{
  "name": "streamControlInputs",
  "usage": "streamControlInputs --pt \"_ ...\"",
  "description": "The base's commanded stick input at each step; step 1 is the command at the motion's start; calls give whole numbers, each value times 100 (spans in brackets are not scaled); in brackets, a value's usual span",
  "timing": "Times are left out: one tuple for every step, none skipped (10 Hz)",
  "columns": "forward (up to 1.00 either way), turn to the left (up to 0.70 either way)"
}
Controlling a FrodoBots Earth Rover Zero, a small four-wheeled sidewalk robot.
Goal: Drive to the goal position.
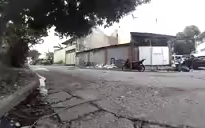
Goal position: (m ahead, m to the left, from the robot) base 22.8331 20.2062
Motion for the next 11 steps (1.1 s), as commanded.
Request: streamControlInputs --pt "100 0" --pt "100 0" --pt "100 0" --pt "100 3" --pt "100 32" --pt "100 40" --pt "100 40" --pt "100 18" --pt "100 1" --pt "100 0" --pt "100 0"
